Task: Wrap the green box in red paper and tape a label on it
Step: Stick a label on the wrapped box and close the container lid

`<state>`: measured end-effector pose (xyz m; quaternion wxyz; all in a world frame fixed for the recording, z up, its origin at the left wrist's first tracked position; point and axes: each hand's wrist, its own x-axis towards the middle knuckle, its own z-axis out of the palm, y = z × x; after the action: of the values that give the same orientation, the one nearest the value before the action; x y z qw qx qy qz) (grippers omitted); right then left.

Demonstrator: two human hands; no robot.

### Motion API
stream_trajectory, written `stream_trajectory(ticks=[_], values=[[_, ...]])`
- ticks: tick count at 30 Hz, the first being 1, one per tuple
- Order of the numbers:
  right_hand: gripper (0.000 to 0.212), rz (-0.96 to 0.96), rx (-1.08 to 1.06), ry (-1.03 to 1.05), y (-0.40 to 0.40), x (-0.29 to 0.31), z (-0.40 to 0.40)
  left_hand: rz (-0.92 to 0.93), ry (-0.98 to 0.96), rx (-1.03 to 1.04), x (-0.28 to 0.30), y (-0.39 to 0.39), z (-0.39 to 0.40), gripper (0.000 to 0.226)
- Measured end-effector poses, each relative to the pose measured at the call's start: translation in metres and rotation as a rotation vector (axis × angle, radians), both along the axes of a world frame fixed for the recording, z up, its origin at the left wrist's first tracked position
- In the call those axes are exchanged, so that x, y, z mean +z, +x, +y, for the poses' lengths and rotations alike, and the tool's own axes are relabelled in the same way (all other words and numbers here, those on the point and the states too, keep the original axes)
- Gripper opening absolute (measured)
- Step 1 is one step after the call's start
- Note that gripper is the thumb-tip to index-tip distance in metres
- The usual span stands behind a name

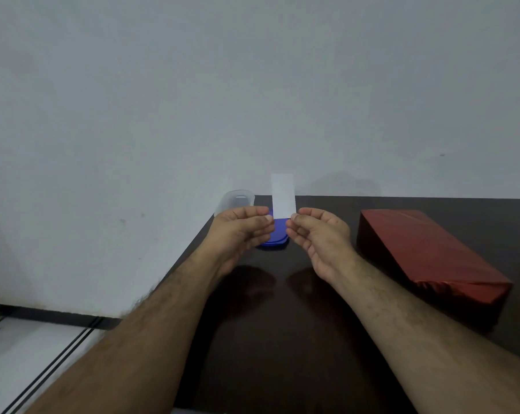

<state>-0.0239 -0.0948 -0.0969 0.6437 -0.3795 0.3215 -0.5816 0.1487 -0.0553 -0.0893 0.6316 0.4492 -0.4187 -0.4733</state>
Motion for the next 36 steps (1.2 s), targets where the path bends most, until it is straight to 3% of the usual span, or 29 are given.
stream_trajectory(ticks=[14, 16, 19, 22, 26, 29, 30, 34, 36], values=[[0.016, -0.001, 0.022, -0.027, 0.0, -0.001, -0.001, -0.133, 0.017, 0.06, -0.006, -0.004, -0.006, 0.014], [0.02, 0.147, -0.08, -0.113, 0.0, -0.005, -0.001, -0.177, 0.014, 0.097, -0.006, -0.004, -0.007, 0.013], [0.027, 0.634, -0.389, -0.453, 0.001, -0.011, -0.006, -0.3, -0.021, 0.22, -0.009, -0.005, -0.009, 0.013], [0.015, 0.758, -0.396, -0.651, 0.004, -0.01, -0.005, -0.518, -0.084, 0.295, -0.01, -0.007, -0.01, 0.015], [0.016, 0.911, -0.336, -0.557, 0.005, -0.009, -0.006, -0.653, -0.015, 0.371, -0.011, -0.009, -0.011, 0.017], [0.058, 1.074, -0.22, -0.436, 0.001, -0.01, -0.011, -0.694, 0.03, 0.373, -0.013, -0.007, -0.011, 0.016], [0.063, 1.116, -0.152, -0.411, 0.001, -0.01, -0.012, -0.7, 0.03, 0.365, -0.013, -0.008, -0.011, 0.016], [0.036, 1.101, 0.005, -0.281, 0.008, -0.003, -0.005, -0.716, 0.043, 0.32, -0.016, -0.009, -0.013, 0.011], [0.036, 1.063, 0.038, -0.262, 0.013, 0.0, -0.003, -0.724, 0.049, 0.298, -0.018, -0.009, -0.015, 0.008]])
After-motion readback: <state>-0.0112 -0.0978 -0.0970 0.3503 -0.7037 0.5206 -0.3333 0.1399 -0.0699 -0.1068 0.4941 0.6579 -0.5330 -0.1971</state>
